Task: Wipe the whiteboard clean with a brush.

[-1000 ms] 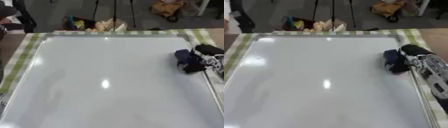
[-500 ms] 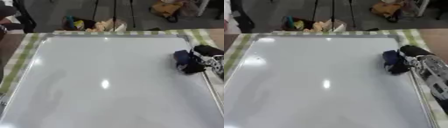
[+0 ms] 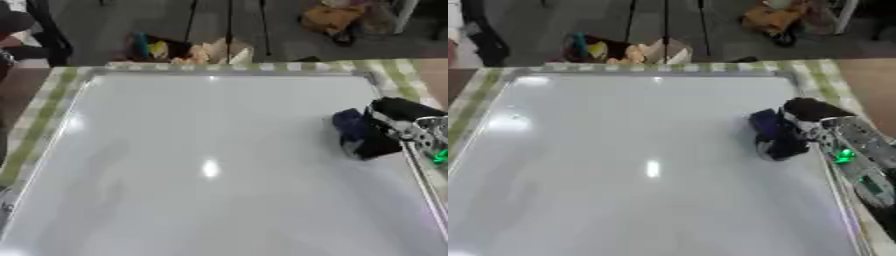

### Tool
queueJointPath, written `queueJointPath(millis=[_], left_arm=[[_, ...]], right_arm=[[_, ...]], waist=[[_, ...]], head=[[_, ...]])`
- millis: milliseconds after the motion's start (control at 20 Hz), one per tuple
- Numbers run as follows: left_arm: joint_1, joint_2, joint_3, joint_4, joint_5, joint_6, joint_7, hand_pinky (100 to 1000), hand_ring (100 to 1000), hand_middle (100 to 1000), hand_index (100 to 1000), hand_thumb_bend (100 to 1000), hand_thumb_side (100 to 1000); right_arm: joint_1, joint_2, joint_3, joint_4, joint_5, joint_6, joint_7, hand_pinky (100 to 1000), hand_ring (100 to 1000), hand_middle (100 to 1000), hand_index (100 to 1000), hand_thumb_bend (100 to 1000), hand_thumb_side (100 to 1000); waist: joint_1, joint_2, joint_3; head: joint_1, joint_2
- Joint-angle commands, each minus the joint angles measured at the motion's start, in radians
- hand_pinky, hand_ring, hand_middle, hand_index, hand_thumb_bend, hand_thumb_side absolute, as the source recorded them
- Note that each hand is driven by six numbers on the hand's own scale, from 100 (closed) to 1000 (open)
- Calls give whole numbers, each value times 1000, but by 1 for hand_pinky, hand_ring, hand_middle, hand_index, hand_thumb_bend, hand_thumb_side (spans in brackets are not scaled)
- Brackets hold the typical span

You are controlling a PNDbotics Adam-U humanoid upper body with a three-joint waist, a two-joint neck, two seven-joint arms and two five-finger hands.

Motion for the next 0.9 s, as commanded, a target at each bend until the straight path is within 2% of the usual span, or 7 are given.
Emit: queueJointPath(millis=[50,500,900], left_arm=[[-14,12,4,-17,5,0,-2,680,810,691,812,100,991],[-15,12,5,-17,5,2,-2,681,810,692,812,100,991],[-16,13,5,-17,5,2,-2,680,810,692,812,100,991]], right_arm=[[-4,-18,14,-36,-23,-4,14,343,454,293,413,100,547],[-4,-24,30,-90,-44,-7,36,340,451,306,412,100,549],[-4,-23,2,-39,-14,18,13,338,450,305,412,100,543]], waist=[[-2,-25,2],[-5,-24,6],[-6,-24,7]], head=[[1,-1],[3,3],[2,0]])
